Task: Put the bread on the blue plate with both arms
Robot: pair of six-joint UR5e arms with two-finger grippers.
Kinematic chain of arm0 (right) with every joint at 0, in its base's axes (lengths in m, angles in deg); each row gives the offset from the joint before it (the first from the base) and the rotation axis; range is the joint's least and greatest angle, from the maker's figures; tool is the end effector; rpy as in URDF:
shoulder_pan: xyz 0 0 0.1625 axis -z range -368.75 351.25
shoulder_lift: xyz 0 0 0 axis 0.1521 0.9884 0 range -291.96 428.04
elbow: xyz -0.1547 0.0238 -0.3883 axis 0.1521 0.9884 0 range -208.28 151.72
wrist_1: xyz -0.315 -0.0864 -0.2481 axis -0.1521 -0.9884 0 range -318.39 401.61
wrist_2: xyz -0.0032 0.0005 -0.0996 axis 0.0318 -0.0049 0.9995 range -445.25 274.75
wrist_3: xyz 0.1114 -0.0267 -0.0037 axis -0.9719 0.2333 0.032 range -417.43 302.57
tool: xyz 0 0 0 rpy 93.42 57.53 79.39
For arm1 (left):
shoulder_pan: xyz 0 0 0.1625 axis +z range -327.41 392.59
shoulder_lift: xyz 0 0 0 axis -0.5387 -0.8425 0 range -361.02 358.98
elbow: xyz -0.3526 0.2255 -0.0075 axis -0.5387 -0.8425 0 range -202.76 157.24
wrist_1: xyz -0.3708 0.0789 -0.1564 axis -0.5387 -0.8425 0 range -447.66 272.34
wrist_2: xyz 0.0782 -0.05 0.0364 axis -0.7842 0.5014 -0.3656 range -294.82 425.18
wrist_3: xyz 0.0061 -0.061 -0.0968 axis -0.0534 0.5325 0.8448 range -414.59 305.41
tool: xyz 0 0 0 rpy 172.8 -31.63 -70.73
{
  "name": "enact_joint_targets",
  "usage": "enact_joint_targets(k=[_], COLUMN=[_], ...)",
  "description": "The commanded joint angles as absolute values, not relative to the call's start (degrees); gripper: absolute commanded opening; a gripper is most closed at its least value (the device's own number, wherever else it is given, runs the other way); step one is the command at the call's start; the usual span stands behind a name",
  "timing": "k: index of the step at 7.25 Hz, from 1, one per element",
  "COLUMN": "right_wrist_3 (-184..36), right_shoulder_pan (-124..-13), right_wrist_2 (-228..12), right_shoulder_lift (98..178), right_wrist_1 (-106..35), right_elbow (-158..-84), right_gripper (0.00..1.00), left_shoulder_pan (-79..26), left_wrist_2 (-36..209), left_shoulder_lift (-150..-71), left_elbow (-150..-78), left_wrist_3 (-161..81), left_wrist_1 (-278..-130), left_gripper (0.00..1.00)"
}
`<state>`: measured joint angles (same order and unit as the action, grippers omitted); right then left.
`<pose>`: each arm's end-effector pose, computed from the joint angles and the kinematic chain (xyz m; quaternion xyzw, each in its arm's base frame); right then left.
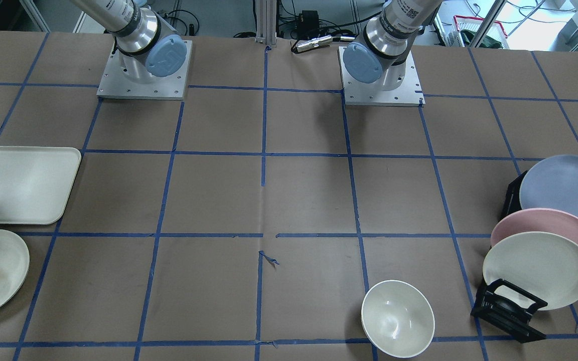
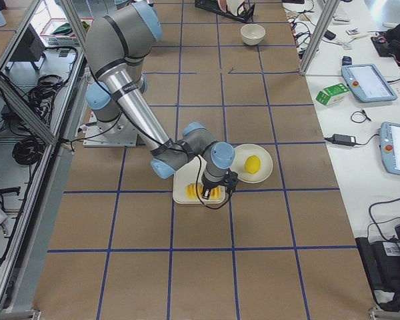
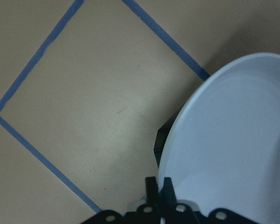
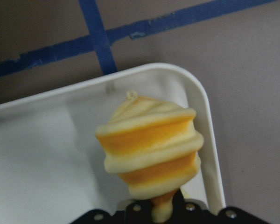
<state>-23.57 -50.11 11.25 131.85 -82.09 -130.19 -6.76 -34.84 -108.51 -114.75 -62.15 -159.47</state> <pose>-0.3564 -0.4740 0.1776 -0.1262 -0.9896 -0.0663 0.0173 0.3832 -0.4608 0.3174 -0.3649 0.9269 0.0522 0.0708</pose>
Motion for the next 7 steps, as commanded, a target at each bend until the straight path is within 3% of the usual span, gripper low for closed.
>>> enact_joint_targets(k=[1,4,7], right_wrist_3=[-23.8,-24.3,-32.3], right_shoulder_pan=[-50.4,-53.2,-60.8], right_wrist_2=[9.8,9.9,10.3], right_shoulder_lift=[134.8,139.4,145.1], right_wrist_1=[-81.7,-79.0,-63.2], right_elbow=[-130.1,-129.1,-122.9], right_gripper=[0.00,0.00,0.00], left_shoulder_pan=[-6.1,-6.9,-15.5], left_wrist_2=[-37.2,-41.0,-24.9], left_shoulder_lift=[-103.5,-91.6,-87.6], left_elbow=[-112.9,-113.5,-118.2], left_wrist_3=[-68.7,-73.3,-73.1], left_wrist_1=[-164.6,-177.0,-183.0], left_gripper=[0.00,0.00,0.00])
